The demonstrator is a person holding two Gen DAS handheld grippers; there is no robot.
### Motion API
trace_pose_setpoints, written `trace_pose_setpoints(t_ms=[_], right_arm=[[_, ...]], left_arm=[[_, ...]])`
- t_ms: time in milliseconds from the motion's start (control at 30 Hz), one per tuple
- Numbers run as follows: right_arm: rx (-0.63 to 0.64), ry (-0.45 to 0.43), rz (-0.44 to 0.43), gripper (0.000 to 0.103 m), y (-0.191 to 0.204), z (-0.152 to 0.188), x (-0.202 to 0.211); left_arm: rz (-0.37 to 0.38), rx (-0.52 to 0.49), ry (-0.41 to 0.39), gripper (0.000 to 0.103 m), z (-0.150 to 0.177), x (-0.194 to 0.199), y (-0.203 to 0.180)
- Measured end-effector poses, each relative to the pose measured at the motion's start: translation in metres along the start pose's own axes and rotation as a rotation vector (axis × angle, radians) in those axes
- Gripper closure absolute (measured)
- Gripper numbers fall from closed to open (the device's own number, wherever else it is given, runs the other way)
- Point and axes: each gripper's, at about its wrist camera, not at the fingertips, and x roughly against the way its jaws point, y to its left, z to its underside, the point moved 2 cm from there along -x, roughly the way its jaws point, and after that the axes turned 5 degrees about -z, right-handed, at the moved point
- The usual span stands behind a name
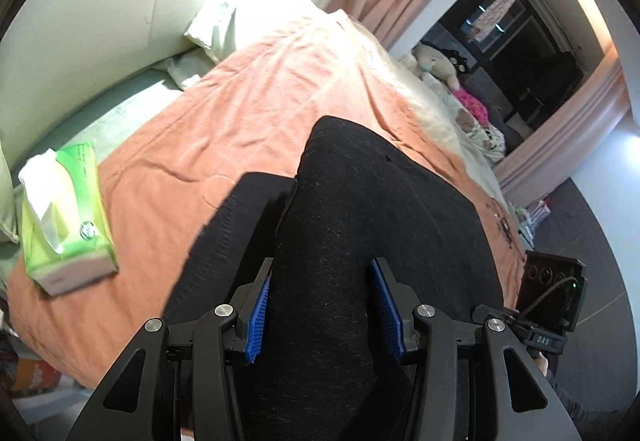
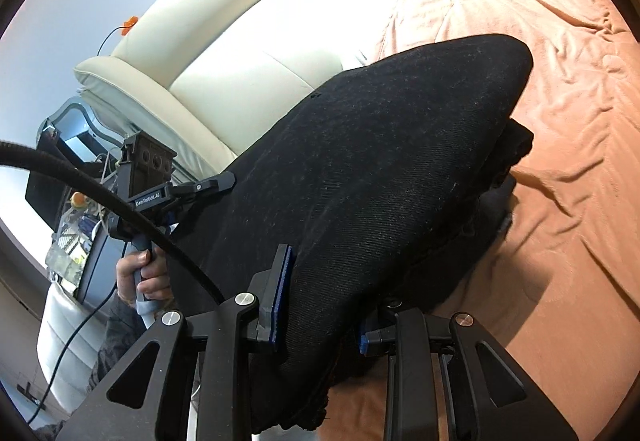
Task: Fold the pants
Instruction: 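Lift the folded trousers with both tools and carry them toward the tissue box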
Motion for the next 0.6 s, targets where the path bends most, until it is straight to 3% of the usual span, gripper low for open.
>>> trace_pose_setpoints(t_ms=[133,200,267,333,433,600], right_arm=[[0.005,-0.013,0.009,0.079,-0.001,0.001,-0.018],[-0.024,-0.013,0.017,0.078,-0.005,0.005,-0.029],[-0.09,0.055,0.057,0.067,-0.017,0.015,-0.05],[-0.152,0.132,0.087,0.06,-0.03,0.03,-0.064],[-0.09,0.106,0.07,0.059,-0.022,0.04,-0.047],[0.046,0.064,0.172,0.059,0.002,0.036,-0.011]], left_arm=[[-0.036,0.008,-0.019,0.054,-0.007,-0.005,0.017],[-0.096,0.032,-0.024,0.05,-0.004,-0.015,0.032],[-0.163,0.095,-0.015,0.048,0.006,-0.025,0.05],[-0.159,0.138,-0.011,0.048,0.017,-0.029,0.061],[-0.186,0.136,-0.014,0.048,0.036,-0.029,0.064],[-0.237,0.134,-0.074,0.048,0.053,-0.012,0.056]])
